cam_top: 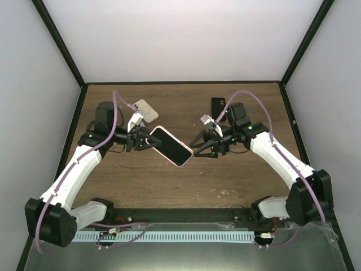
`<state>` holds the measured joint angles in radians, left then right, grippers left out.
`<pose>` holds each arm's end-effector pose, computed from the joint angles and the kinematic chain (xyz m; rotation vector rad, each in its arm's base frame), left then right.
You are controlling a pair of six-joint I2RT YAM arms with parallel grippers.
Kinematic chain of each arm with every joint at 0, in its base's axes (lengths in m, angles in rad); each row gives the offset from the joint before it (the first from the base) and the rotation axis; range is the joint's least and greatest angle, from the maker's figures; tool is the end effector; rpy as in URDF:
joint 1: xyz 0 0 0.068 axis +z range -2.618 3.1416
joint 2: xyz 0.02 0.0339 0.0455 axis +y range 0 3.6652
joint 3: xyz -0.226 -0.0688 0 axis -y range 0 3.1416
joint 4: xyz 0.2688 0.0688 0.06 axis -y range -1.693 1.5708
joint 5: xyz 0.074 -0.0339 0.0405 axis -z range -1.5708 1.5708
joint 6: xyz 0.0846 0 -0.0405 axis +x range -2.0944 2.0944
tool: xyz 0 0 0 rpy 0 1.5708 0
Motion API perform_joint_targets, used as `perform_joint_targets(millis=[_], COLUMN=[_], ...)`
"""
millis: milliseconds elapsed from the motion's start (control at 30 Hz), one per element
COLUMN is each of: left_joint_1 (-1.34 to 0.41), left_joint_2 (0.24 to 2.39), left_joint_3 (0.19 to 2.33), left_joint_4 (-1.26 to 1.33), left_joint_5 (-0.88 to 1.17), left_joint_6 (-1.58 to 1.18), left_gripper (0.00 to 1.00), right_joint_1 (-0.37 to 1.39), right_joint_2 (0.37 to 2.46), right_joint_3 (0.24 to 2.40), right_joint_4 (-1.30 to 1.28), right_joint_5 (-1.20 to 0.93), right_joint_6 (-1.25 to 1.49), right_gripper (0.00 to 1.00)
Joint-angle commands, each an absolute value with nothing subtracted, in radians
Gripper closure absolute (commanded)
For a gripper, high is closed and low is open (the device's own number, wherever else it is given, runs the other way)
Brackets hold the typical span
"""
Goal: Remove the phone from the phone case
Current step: Remove the phone case from the phone.
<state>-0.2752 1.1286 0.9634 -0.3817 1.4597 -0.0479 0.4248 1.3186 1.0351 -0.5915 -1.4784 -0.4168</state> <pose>0.2365 -0.1542 0.2894 1.0749 1.6425 -1.7071 0.2303 0.1966 0.2520 -1.3439 1.4715 1.7276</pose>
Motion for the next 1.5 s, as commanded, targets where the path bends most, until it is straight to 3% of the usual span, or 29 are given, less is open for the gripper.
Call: perform_joint_targets(millis=[0, 467, 900, 1267, 1467], left_joint_1=[-0.280, -0.293, -0.304, -0.343, -0.404], left_joint_2=[1.125, 1.117, 1.109, 1.135, 1.195], left_joint_3=[0.963, 0.971, 0.988, 0.959, 1.021], left_joint_4=[-0.336, -0.334, -0.392, -0.357, -0.592], left_joint_5=[1.494, 1.589, 1.638, 1.485, 1.381], left_joint_6=[-0.038, -0.057, -0.024, -0.039, 0.191], left_gripper=[1.00, 1.00, 1.00, 1.00, 1.00], right_joint_1=[0.438, 0.439, 0.434, 0.511, 0.552], right_joint_2=[1.310, 1.337, 1.410, 1.423, 1.437], right_joint_3=[1.070, 1.041, 1.036, 1.074, 1.125], right_joint_4=[-0.556, -0.466, -0.390, -0.320, -0.383], right_joint_5=[-1.460, -1.376, -1.380, -1.223, -1.199], right_joint_6=[-0.372, -0.304, -0.275, -0.166, -0.200], right_gripper=[0.48, 0.70, 0.80, 0.80, 0.80])
